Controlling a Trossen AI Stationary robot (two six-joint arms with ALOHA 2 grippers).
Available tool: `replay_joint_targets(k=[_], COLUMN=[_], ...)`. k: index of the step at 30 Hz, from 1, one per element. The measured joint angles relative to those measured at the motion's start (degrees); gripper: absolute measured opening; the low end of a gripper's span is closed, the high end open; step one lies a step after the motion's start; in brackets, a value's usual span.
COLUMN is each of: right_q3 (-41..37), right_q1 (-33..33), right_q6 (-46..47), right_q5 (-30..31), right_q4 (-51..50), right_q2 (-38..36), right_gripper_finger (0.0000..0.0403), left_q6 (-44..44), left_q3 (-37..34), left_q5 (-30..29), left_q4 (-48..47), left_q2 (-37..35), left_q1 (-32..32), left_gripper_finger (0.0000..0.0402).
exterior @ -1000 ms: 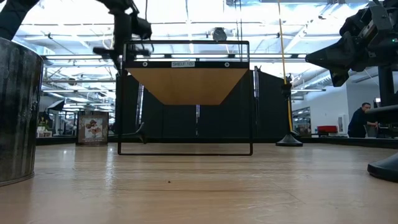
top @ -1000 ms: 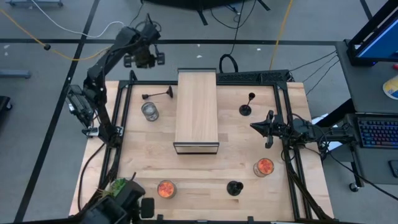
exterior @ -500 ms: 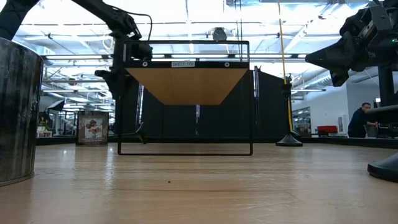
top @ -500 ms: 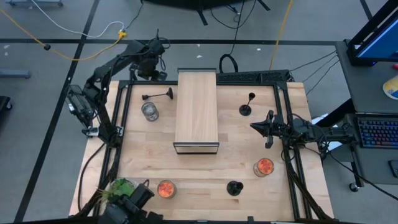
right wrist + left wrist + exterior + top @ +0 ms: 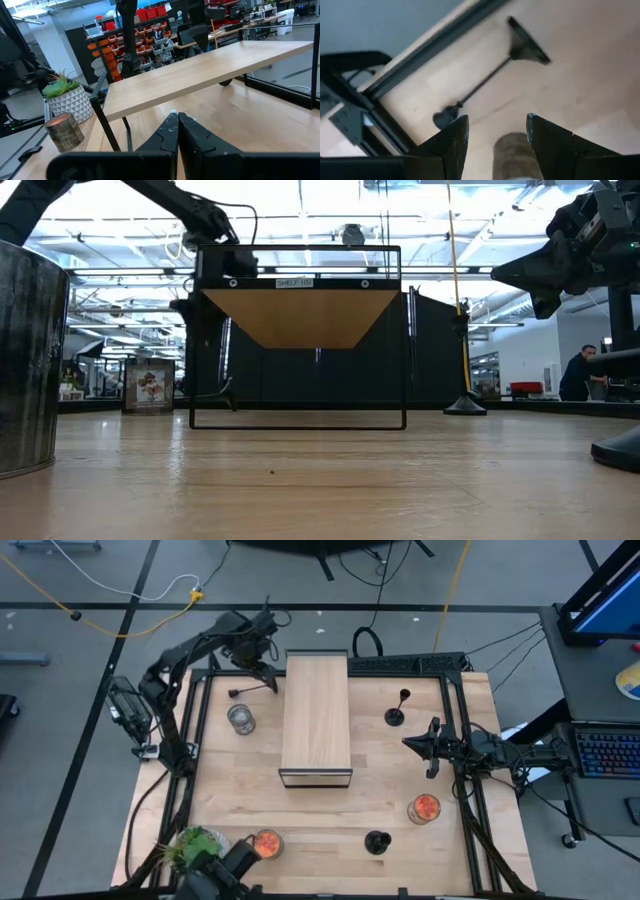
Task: Pick & Place candle stick holders
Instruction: Put the top left black candle holder on the shelf
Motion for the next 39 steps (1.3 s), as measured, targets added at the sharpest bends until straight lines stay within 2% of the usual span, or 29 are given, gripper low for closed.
replay_joint_targets(k=[10, 21, 29, 36, 39], right_q3=[-0.01, 0.00, 0.00, -0.02, 0.00], right_q1=[-0.01, 0.01, 0.00, -0.01, -0.01], right_q6=[-0.01, 0.01, 0.01, 0.01, 0.01], right_q5=[0.00, -0.02, -0.02, -0.02, -0.02], right_q4=[0.00, 0.00, 0.00, 0.00, 0.00], right_q2=[0.02, 0.02, 0.01, 0.00, 0.01], right_gripper_finger=[0.0000, 0.0000, 0.0000, 0.0000, 0.0000], left_q6=[-5.41, -7.54, -12.75, -12.09, -7.32], left_q3=[0.00, 0.02, 0.02, 0.04, 0.07], left_q5=[0.25, -1.13, -0.19, -0.18, -0.43], left_q4=[-4.63, -4.76, -5.36, -5.94, -7.02], left_q2=[1.86, 6.31, 6.44, 5.76, 5.80], left_q1=[5.55, 6.38, 7.72, 7.81, 7.83], left_gripper_finger=[0.0207, 0.0207, 0.0207, 0.0207, 0.0207])
